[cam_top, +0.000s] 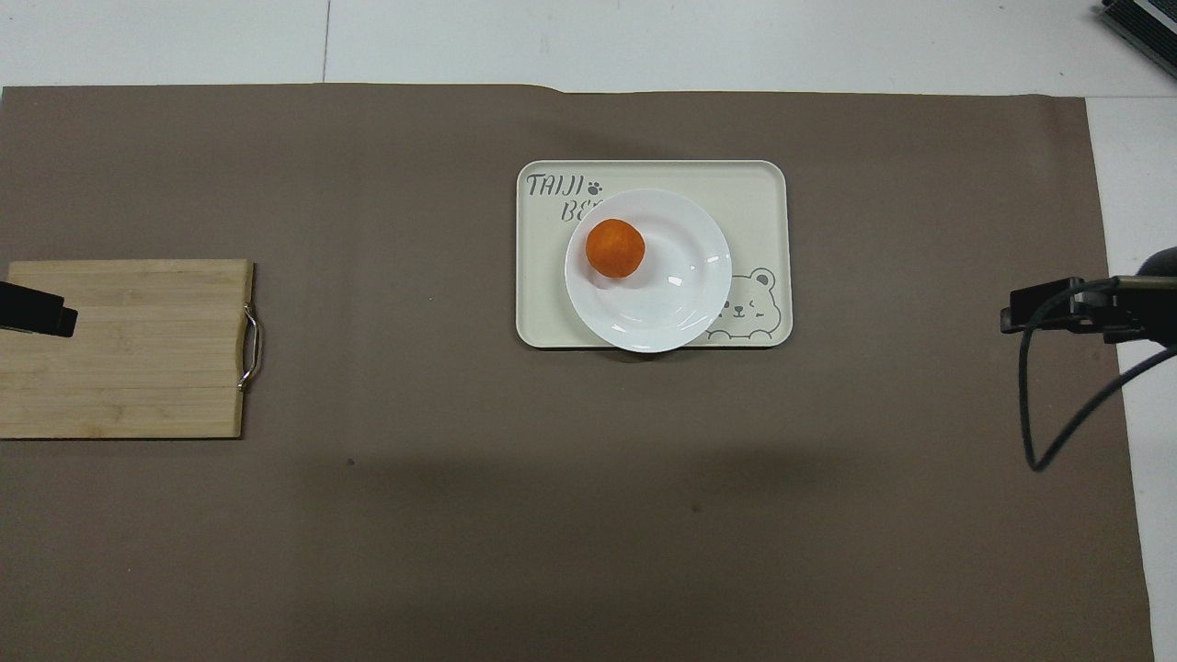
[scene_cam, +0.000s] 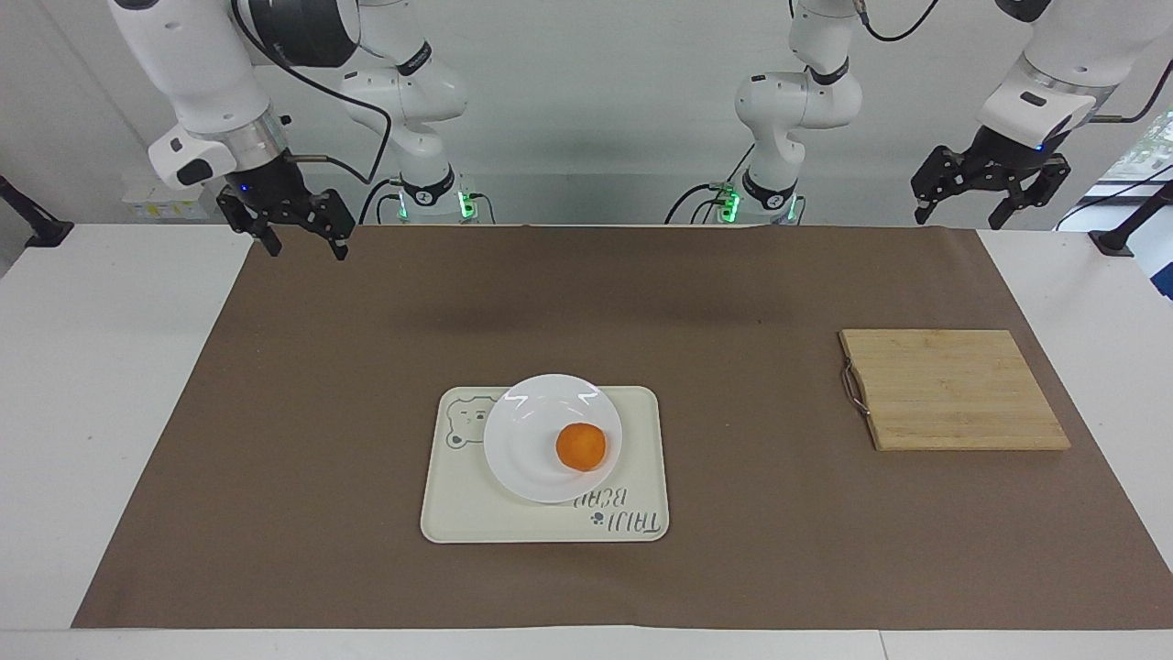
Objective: Place orange and plate with both arms
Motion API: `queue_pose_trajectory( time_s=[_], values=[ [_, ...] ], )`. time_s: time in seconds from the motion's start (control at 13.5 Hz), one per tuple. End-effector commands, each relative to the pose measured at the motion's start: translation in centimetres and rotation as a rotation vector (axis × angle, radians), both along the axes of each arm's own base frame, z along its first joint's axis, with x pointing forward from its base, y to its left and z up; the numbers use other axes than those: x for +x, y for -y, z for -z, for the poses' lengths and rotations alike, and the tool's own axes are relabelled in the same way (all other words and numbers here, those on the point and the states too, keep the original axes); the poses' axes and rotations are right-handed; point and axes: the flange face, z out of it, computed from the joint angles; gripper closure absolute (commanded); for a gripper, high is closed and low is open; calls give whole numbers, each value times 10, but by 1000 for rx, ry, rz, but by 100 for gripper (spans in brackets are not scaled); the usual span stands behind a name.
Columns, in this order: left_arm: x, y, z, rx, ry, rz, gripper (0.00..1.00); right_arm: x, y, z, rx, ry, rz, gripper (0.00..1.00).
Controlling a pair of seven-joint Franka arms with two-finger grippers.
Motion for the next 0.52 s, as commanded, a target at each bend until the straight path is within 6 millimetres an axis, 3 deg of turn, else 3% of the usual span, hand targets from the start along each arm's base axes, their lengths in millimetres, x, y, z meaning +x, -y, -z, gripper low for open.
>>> queue_pose_trajectory(
  time_s=[0.0,0.44],
  values=[
    [-2,-3,-7,6,6,-2,0,0,0,-18,-7,-12,22,0],
    [-2,-3,-7,6,7,-2,0,0,0,-15,-25,-6,6,0]
  ],
)
